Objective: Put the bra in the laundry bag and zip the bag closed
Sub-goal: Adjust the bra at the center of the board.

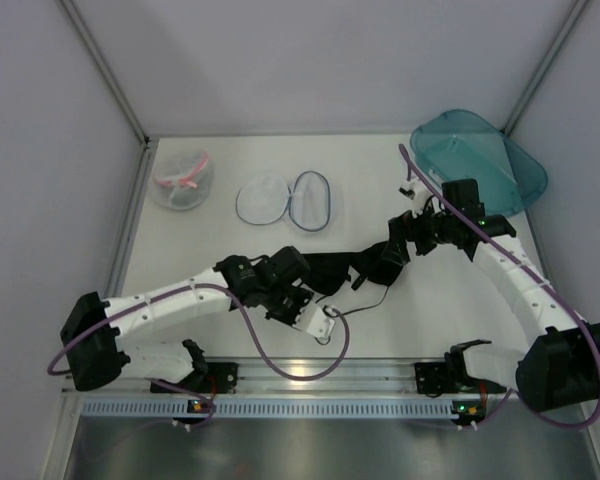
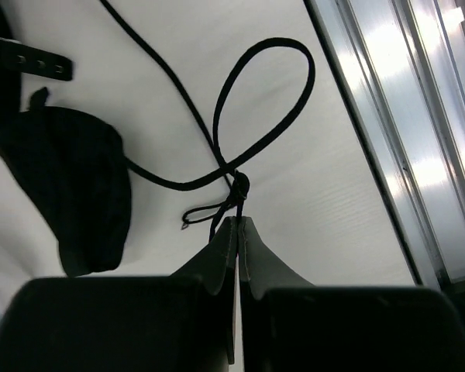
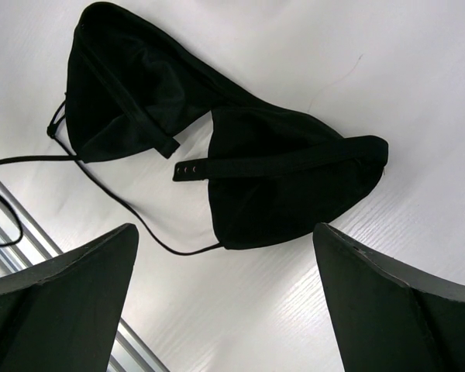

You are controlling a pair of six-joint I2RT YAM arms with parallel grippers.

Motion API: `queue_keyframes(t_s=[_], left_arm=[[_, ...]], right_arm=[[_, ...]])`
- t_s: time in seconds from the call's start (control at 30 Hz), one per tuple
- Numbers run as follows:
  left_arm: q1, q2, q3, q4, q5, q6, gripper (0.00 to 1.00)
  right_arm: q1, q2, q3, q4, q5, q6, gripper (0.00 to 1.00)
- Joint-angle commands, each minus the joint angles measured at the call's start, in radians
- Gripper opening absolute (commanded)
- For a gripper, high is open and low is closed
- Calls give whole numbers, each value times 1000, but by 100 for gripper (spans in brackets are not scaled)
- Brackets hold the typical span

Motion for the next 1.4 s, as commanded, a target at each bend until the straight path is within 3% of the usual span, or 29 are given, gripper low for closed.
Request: queue_keyframes(t_s=[0.0, 0.33, 0.57, 0.87, 1.2, 1.23, 1.37], left_arm=[[-4, -24, 133, -40, 27, -73, 0], [22, 216, 515, -40, -28, -304, 0], [66, 462, 684, 9, -72, -435, 0], [103, 673, 790, 179, -117, -623, 0], [105, 845, 862, 215, -69, -693, 1], [105, 850, 859, 214, -71, -693, 2], [106, 827, 826, 214, -102, -694, 31]], right_arm=[[-13, -7, 27, 7, -18, -5, 96], [-60, 8, 44, 15, -13, 16, 97], [-123, 6, 47, 41, 96, 27, 98], [-178, 6, 37, 41, 122, 16, 99], [-230, 13, 37, 18, 113, -2, 99], [-230, 13, 37, 15, 113, -4, 99], [-233, 6, 37, 6, 110, -16, 99]])
